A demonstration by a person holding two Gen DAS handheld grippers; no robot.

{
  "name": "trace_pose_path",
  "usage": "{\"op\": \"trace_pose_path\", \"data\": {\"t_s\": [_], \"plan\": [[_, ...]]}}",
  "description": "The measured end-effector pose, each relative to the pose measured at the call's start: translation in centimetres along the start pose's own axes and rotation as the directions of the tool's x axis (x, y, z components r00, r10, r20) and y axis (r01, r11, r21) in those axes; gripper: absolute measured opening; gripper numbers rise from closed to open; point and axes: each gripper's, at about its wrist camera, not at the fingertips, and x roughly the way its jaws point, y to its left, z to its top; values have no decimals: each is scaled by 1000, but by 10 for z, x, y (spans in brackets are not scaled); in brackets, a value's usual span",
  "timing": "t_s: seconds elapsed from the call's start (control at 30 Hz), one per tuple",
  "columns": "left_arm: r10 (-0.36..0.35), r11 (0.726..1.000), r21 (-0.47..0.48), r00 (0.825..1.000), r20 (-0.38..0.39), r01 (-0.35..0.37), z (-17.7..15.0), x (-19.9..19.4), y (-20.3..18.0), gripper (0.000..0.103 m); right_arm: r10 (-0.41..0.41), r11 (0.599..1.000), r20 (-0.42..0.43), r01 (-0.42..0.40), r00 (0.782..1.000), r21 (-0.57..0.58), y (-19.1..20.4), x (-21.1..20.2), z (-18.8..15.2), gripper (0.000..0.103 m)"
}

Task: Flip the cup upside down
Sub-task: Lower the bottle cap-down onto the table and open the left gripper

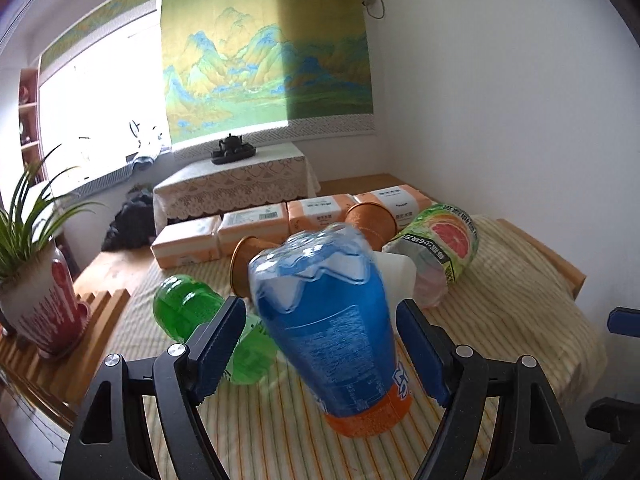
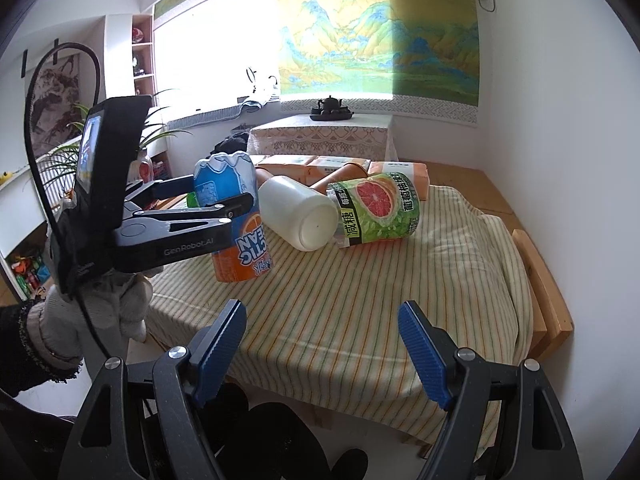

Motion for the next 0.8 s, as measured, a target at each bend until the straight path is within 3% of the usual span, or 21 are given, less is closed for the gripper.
{"op": "trace_pose_path", "data": {"t_s": [0.33,0.8], "plan": [[-71,997,-38,997,-13,70,-2,-9,6,87,4,1000,2,-4,1000,-8,5,1,3,75],[-108,994,-32,994,-27,107,-6,-18,4,97,8,1000,2,-8,1000,-6,11,5,8,75]]}}
